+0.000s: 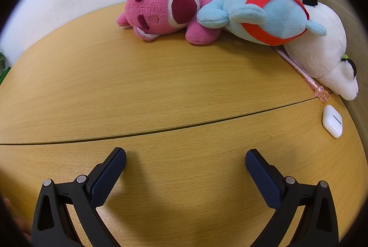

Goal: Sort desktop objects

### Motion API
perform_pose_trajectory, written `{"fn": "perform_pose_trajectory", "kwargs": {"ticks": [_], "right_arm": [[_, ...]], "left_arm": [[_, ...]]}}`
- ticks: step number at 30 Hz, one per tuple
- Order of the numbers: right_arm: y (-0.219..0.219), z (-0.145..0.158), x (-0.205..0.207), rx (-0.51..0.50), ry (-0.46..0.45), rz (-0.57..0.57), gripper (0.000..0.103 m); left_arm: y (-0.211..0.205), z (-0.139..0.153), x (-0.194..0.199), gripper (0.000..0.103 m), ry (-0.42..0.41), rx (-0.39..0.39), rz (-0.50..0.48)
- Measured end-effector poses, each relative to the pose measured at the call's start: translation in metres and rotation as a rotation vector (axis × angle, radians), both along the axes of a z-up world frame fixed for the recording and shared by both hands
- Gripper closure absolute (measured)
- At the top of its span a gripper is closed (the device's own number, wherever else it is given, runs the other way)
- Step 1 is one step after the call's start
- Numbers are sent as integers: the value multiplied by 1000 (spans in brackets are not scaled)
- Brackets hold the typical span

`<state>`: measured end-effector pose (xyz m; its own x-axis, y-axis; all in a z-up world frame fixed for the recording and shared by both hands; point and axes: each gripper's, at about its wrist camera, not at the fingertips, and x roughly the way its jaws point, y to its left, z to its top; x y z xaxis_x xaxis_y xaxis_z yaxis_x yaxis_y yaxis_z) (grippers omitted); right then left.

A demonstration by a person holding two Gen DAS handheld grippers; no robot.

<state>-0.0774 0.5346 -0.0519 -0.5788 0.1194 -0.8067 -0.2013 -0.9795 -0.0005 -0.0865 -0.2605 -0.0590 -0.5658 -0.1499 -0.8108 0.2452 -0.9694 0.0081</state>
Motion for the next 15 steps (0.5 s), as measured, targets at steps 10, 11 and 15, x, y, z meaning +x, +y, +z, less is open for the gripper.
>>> {"fn": "perform_pose_trajectory", "kwargs": {"ticks": [10,11,15], "right_arm": [[2,1,1,-1,0,-5,0],[2,1,2,-1,0,-5,0],[2,1,2,-1,0,-6,0]], "left_arm": [[0,1,0,0,0,0,1],[0,1,0,0,0,0,1],[0,1,0,0,0,0,1]]}}
